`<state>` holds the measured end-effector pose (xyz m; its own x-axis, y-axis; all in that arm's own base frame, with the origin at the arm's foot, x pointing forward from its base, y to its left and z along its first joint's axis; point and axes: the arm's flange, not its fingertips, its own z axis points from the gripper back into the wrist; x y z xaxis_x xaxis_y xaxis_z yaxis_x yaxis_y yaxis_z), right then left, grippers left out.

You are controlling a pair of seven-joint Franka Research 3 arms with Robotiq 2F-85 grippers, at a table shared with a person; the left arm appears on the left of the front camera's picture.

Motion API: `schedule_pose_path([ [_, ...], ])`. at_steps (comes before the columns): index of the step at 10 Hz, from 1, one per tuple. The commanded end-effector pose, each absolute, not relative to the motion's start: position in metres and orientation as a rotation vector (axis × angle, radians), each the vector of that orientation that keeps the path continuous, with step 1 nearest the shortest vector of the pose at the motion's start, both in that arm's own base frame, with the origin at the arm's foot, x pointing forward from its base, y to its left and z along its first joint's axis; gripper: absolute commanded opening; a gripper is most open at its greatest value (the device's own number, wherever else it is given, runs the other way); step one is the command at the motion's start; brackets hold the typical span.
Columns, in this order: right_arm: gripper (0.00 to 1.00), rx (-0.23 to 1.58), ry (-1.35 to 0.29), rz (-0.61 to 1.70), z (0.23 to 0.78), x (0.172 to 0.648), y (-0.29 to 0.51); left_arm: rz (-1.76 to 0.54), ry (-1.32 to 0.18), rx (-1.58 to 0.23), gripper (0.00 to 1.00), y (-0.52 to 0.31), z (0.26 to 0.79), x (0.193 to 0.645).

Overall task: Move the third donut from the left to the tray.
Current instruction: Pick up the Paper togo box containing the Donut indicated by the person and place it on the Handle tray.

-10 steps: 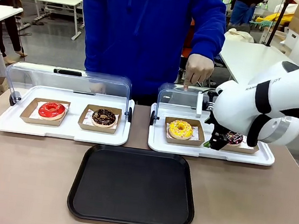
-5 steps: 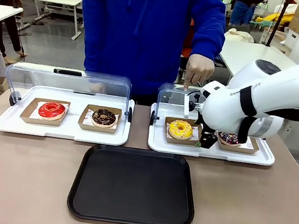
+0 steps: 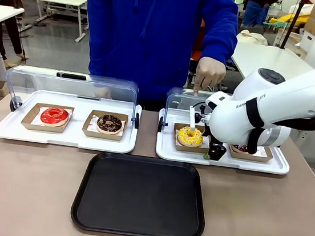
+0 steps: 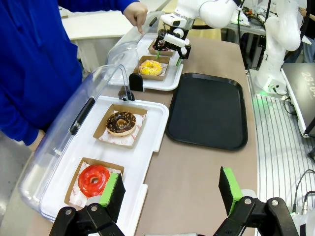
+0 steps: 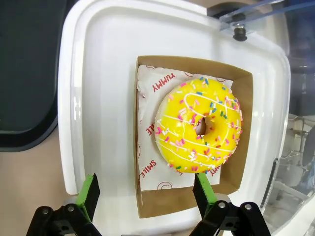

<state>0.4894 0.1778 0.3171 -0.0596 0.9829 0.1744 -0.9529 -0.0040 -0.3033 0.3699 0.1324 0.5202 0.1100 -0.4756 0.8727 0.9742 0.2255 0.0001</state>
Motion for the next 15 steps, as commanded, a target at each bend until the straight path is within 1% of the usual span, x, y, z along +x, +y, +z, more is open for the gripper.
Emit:
schedule_pose_path([
  [1,1.00,-0.122,-0.373,1.560,0.3166,0.5009,0.1841,-1.222,-0.892,-0.709,1.00,0.1327,0.5221,0.3684],
  [8,1.00,-0.146,-0.348,1.544,0.3152,0.5078,0.1799,-1.222,-0.892,-0.709,1.00,0.1327,0.5221,0.3684],
  [9,0.43,-0.146,-0.340,1.541,0.3151,0.5074,0.1805,-1.222,-0.892,-0.709,1.00,0.1327,0.5221,0.3684],
  [10,0.42,-0.144,-0.334,1.539,0.3157,0.5073,0.1802,-1.222,-0.892,-0.709,1.00,0.1327,0.5221,0.3684],
  [11,0.00,-0.142,-0.329,1.538,0.3159,0.5072,0.1813,-1.222,-0.892,-0.709,1.00,0.1327,0.5221,0.3684],
  [12,0.37,-0.139,-0.323,1.538,0.3162,0.5072,0.1811,-1.222,-0.892,-0.709,1.00,0.1327,0.5221,0.3684],
  [13,0.00,-0.140,-0.314,1.540,0.3164,0.5067,0.1817,-1.222,-0.892,-0.709,1.00,0.1327,0.5221,0.3684],
  [15,0.00,-0.135,-0.305,1.541,0.3166,0.5068,0.1821,-1.222,-0.892,-0.709,1.00,0.1327,0.5221,0.3684],
])
